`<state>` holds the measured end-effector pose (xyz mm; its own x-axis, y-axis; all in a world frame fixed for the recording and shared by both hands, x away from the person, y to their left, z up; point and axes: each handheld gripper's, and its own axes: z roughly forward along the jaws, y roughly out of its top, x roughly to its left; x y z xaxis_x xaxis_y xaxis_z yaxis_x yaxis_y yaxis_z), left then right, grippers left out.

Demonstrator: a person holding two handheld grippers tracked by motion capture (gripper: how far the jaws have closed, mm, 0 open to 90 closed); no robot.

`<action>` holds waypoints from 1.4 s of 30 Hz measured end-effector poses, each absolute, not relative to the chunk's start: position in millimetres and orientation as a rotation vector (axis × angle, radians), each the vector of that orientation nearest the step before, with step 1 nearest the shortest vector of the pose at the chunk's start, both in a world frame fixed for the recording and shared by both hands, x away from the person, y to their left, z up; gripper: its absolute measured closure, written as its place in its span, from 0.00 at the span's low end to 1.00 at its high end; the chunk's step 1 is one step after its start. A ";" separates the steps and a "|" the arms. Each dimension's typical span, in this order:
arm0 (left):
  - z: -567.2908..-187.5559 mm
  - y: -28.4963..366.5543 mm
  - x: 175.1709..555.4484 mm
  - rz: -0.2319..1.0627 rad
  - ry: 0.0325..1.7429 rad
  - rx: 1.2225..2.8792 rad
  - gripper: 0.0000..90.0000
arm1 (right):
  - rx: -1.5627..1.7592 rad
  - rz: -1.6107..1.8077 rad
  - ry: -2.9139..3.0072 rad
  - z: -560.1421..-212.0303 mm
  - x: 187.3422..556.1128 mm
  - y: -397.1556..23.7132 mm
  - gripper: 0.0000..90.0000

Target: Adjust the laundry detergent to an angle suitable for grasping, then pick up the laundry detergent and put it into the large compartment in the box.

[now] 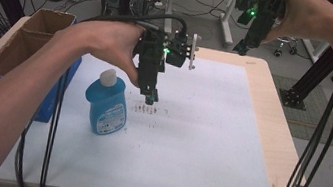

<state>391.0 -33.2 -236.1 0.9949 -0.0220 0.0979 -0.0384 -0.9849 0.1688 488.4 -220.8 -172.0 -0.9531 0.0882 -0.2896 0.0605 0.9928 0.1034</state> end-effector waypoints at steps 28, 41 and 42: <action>-244.3 -31.2 391.4 0.145 -0.027 2.981 0.21 | 0.086 0.115 2.838 -177.0 490.0 -214.8 0.14; -243.8 -22.3 393.2 0.173 0.122 2.974 0.21 | 0.095 0.114 2.837 -179.5 491.4 -215.2 0.14; -243.8 -22.3 393.2 0.173 0.122 2.974 0.21 | 0.095 0.114 2.837 -179.5 491.4 -215.2 0.14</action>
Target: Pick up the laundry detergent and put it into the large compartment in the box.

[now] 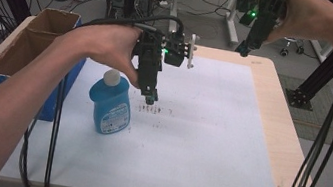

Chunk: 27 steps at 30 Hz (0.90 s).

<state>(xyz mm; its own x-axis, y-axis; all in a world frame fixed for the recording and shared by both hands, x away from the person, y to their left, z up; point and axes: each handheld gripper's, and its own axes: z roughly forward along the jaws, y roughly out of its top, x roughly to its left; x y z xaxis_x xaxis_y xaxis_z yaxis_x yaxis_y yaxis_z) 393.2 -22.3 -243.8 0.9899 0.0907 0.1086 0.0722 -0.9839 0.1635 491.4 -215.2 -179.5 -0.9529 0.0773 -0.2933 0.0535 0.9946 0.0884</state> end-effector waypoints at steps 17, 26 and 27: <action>-239.7 19.2 392.6 0.198 0.766 2.867 0.21 | 0.087 0.100 2.845 -184.4 496.2 -205.7 0.14; -247.0 28.4 387.8 0.176 0.895 2.827 0.21 | 0.095 0.103 2.843 -181.8 495.1 -211.4 0.14; -248.5 30.4 387.8 0.160 0.919 2.820 0.21 | 0.104 0.103 2.841 -181.5 494.5 -211.4 0.14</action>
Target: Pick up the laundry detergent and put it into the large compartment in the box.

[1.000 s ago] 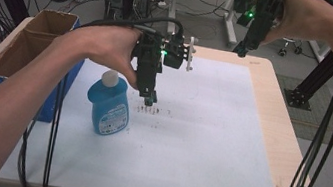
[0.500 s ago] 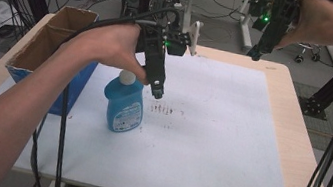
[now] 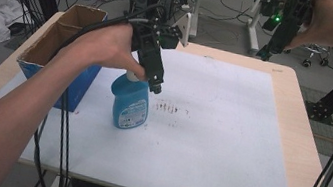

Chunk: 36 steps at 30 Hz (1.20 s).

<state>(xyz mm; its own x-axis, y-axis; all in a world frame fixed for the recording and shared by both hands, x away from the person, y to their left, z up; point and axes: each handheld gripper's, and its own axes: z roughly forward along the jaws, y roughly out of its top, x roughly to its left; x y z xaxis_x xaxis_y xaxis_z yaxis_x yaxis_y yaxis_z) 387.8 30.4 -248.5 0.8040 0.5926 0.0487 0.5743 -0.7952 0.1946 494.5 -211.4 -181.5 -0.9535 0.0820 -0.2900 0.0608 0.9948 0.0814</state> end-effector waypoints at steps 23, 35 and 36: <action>-268.3 56.1 379.8 0.103 1.061 2.751 0.21 | 0.065 0.103 2.840 -183.9 492.5 -202.7 0.14; -272.9 64.4 379.2 0.075 1.083 2.741 0.22 | 0.054 0.103 2.841 -185.2 492.9 -200.0 0.14; -273.3 64.4 379.6 0.081 1.087 2.737 0.22 | 0.051 0.105 2.841 -185.5 493.0 -199.7 0.14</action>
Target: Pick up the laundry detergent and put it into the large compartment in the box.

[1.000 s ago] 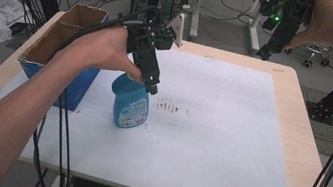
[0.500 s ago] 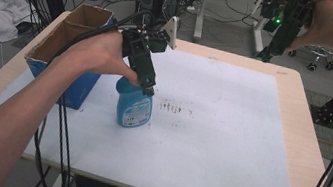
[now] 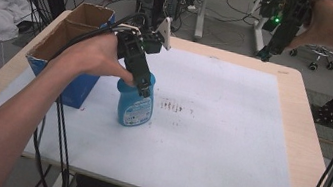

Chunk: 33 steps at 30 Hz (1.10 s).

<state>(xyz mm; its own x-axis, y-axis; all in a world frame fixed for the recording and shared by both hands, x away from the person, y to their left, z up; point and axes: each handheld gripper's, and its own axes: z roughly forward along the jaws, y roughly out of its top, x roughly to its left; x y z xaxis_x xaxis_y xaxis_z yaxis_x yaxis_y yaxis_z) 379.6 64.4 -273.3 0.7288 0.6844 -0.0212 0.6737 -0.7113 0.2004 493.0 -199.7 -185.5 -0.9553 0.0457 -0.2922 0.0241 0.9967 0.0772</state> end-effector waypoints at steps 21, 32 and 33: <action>-277.3 64.8 379.5 0.059 1.068 2.750 0.35 | 0.057 0.098 2.840 -185.2 491.8 -199.5 0.14; -277.5 64.0 379.9 0.061 1.086 2.746 0.37 | 0.054 0.090 2.842 -186.5 492.1 -197.5 0.14; -277.6 64.1 380.0 0.060 1.087 2.747 0.37 | 0.050 0.092 2.843 -186.7 492.1 -197.3 0.14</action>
